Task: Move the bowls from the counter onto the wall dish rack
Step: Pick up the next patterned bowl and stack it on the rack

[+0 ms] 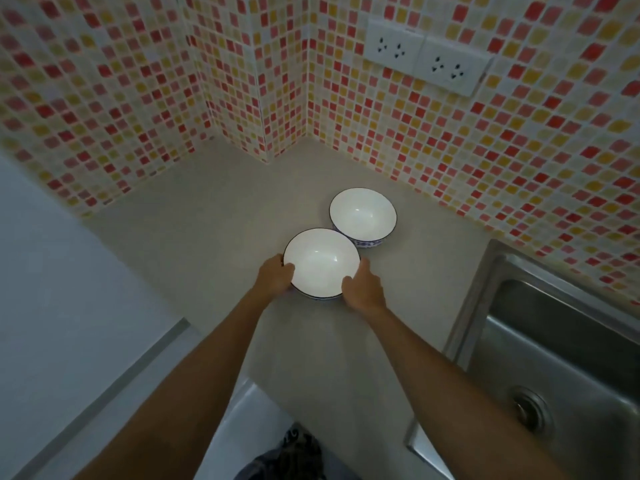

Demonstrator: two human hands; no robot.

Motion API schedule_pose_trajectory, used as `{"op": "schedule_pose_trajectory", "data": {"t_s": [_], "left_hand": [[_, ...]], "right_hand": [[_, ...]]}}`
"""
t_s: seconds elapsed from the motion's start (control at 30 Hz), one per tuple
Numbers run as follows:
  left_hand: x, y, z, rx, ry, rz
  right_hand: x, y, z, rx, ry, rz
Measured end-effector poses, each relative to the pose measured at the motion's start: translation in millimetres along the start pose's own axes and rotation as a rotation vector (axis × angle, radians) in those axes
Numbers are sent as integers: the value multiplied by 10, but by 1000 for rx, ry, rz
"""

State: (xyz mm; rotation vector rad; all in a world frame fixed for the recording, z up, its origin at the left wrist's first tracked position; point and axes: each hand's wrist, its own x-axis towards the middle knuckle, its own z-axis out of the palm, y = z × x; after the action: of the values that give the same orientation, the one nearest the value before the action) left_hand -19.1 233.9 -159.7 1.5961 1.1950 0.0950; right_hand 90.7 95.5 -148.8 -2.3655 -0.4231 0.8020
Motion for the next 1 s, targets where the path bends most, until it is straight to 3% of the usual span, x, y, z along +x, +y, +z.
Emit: {"op": "schedule_pose_trajectory", "data": {"t_s": [0.13,0.47,0.63,0.8,1.0], "left_hand": [[5,-13,80,-200,-71,-107],[-423,267,527,-464,-161,-110],[-900,800,1009,-442,-334,77],[-1429,1313,1557,-463,-366,138],[-1983,1790,2083,-442,-359,351]], "right_hand": [[-33,26,20,43,2,12],[-420,420,-420,250,93,46],[-690,739,-1056,291,244,43],[-1006,1108,-1810,310,356,0],[-1361,1553,-2550,388,426,-153]]}}
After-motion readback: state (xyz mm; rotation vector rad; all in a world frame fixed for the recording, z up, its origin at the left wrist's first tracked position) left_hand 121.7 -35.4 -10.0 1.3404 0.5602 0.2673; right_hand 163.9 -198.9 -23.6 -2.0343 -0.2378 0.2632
